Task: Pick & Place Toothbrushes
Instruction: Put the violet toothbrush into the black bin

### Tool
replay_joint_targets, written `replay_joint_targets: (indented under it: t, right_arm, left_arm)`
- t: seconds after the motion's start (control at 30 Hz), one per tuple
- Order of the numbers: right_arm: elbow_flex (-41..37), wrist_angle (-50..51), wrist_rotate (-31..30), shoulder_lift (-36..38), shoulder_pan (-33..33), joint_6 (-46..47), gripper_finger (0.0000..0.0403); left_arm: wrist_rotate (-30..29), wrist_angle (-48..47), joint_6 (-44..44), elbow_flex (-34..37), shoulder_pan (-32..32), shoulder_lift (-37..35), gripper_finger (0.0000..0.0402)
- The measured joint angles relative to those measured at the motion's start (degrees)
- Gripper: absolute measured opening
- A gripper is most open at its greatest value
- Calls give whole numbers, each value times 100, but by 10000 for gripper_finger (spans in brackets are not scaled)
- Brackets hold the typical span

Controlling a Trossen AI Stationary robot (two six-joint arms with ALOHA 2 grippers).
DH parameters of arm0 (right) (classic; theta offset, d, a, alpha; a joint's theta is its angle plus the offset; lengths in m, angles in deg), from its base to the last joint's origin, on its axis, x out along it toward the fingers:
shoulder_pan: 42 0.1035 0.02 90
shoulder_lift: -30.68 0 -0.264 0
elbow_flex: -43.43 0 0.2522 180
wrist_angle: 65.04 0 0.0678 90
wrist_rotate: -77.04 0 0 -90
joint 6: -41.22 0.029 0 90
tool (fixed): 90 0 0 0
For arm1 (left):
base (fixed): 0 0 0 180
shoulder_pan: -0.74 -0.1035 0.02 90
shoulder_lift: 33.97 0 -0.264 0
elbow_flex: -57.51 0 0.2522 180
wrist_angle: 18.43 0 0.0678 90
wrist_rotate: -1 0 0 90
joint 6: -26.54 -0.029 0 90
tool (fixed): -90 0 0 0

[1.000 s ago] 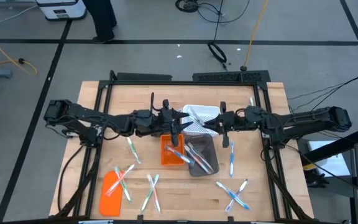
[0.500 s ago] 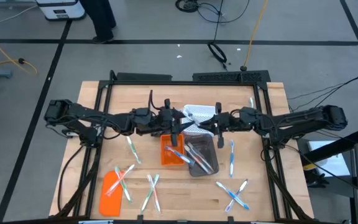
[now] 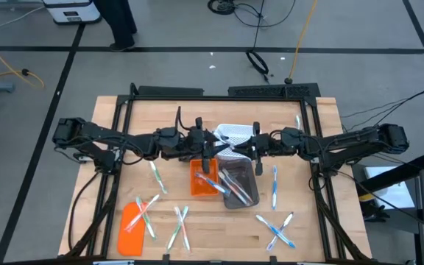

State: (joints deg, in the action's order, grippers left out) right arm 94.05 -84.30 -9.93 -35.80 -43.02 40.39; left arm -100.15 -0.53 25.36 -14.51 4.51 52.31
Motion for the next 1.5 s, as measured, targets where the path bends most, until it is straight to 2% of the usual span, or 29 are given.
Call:
replay_joint_targets:
  t: [0.1,0.13,0.27,0.47,0.7,0.77,0.9,1.1,1.2,1.33,1.5]
  right_arm:
    - [0,16,19,0,1,9,11]
    - [0,22,17,1,2,11,11]
    - [2,36,17,2,2,14,14]
    - [2,244,11,2,0,11,56]
    - [0,530,-26,1,-9,-26,76]
    - [0,585,-26,0,-9,-31,76]
    - [0,632,-24,2,-17,-82,73]
    - [0,628,-28,7,-20,-159,72]
    - [0,629,-28,9,-20,-159,71]
    - [0,627,-26,9,-20,-161,67]
    - [0,630,-26,9,-20,-161,66]
  left_arm:
    - [214,19,-111,0,0,0,26]
    - [286,37,-153,0,0,0,15]
    - [301,64,-148,2,0,0,13]
    - [282,-74,-122,2,4,0,6]
    - [-115,-843,19,2,20,-260,4]
    - [-265,-1267,54,2,68,-466,4]
    - [-954,-2440,236,4,235,-948,4]
    - [-1823,-4292,1246,-2,470,-1654,4]
    - [-1972,-5200,1786,0,554,-1881,4]
    - [-2092,-5947,2416,0,590,-1963,4]
    - [-2093,-6239,2723,0,590,-1775,4]
